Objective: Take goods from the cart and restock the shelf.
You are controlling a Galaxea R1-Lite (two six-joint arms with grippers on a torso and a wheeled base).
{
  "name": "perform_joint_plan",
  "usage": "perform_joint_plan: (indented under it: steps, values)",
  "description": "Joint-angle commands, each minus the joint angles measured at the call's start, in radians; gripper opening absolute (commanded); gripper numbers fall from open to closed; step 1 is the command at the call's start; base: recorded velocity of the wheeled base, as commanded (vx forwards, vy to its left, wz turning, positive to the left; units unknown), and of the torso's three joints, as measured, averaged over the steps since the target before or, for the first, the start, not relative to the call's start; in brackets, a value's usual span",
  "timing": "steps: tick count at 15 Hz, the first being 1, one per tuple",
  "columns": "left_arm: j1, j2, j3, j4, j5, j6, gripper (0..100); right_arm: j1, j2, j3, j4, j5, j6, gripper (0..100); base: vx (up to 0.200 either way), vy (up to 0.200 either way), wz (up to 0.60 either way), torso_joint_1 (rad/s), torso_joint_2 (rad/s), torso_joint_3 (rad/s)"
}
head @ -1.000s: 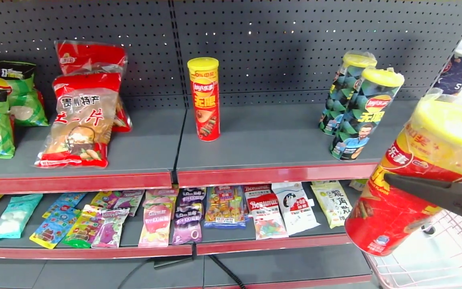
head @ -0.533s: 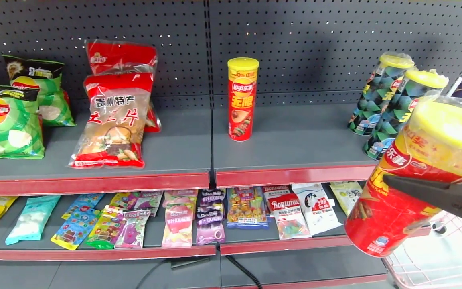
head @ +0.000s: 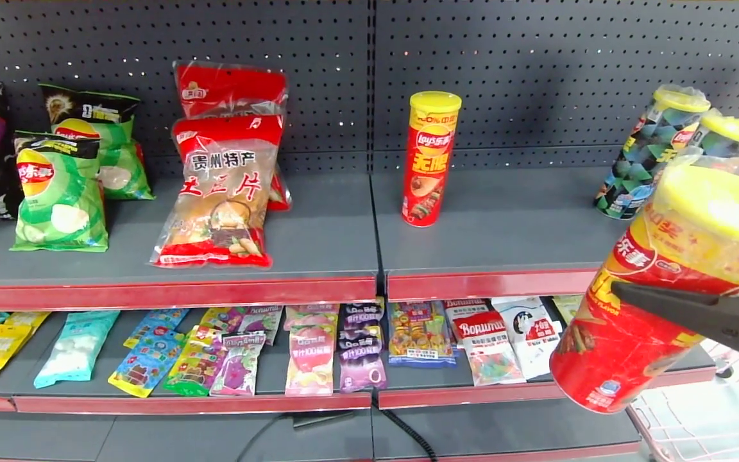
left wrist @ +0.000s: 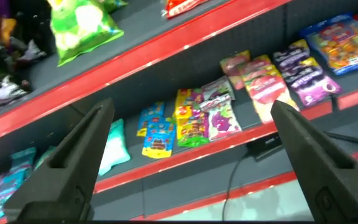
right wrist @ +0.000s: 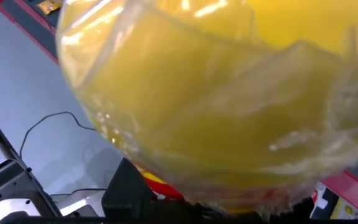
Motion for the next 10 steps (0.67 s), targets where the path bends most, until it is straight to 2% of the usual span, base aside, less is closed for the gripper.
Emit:
perform_joint_plan:
  steps: [1,8,10]
  values:
    - [-0.001,0.000,-0.002,0.000,0.002,0.000,100,0.002,0.001,-0.001,-0.001,0.001,-0.001,0,0.000,0.000,0.00,0.000,0.00,0.000]
    - [-0.002,0.000,-0.002,0.000,0.001,0.000,100,0.000,0.001,0.000,-0.001,0.001,0.000,0,0.200,0.000,0.00,0.004,0.00,0.004]
    - [-0.002,0.000,-0.002,0.000,0.001,0.000,100,0.000,0.003,0.000,-0.001,0.001,0.000,0,0.000,0.000,0.00,0.000,0.00,0.000]
